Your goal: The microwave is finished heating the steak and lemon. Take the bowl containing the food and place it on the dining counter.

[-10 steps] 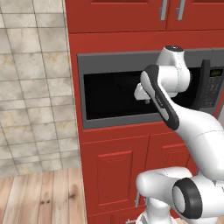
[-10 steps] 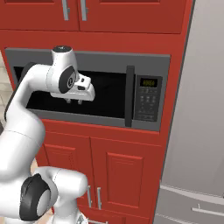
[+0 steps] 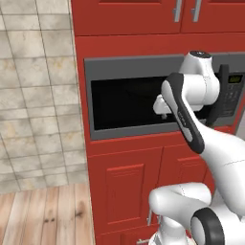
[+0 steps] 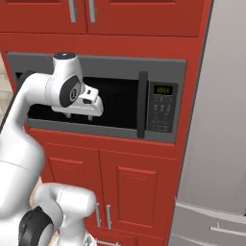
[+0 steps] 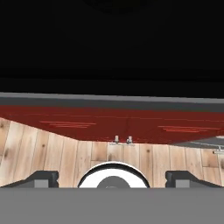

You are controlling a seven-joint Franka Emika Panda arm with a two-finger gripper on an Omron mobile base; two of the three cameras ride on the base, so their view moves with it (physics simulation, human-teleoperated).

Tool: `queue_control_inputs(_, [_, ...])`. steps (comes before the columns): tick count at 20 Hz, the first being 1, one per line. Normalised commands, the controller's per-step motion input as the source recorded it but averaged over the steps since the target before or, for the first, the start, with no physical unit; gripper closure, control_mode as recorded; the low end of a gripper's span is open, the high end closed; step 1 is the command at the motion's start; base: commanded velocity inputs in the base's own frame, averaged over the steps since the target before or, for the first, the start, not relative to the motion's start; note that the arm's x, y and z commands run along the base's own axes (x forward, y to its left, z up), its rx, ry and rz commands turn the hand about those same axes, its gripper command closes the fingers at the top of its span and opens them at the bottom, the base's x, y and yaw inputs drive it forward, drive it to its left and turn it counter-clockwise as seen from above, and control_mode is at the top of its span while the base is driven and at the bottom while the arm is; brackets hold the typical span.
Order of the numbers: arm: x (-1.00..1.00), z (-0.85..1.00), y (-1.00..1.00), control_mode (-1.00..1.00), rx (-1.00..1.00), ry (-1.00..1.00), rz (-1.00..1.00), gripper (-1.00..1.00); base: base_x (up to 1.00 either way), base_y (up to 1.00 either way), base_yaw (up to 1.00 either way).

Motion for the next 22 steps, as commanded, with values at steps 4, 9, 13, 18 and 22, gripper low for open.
queue_control_inputs(4, [0.00,0.00,0.00,1.00,0.00,0.00,0.00,-1.00,-0.60,-0.43,0.00])
queue_control_inputs(9, [0.00,0.00,0.00,1.00,0.00,0.00,0.00,-1.00,-0.48,-0.54,0.00])
queue_control_inputs(13, [0.00,0.00,0.00,1.00,0.00,0.00,0.00,-1.00,-0.24,-0.55,0.00])
queue_control_inputs(18, [0.00,0.00,0.00,1.00,0.00,0.00,0.00,-1.00,-0.25,-0.39,0.00])
queue_control_inputs(22, [0.00,0.00,-0.01,-1.00,0.00,0.00,0.00,-1.00,0.00,0.00,0.00])
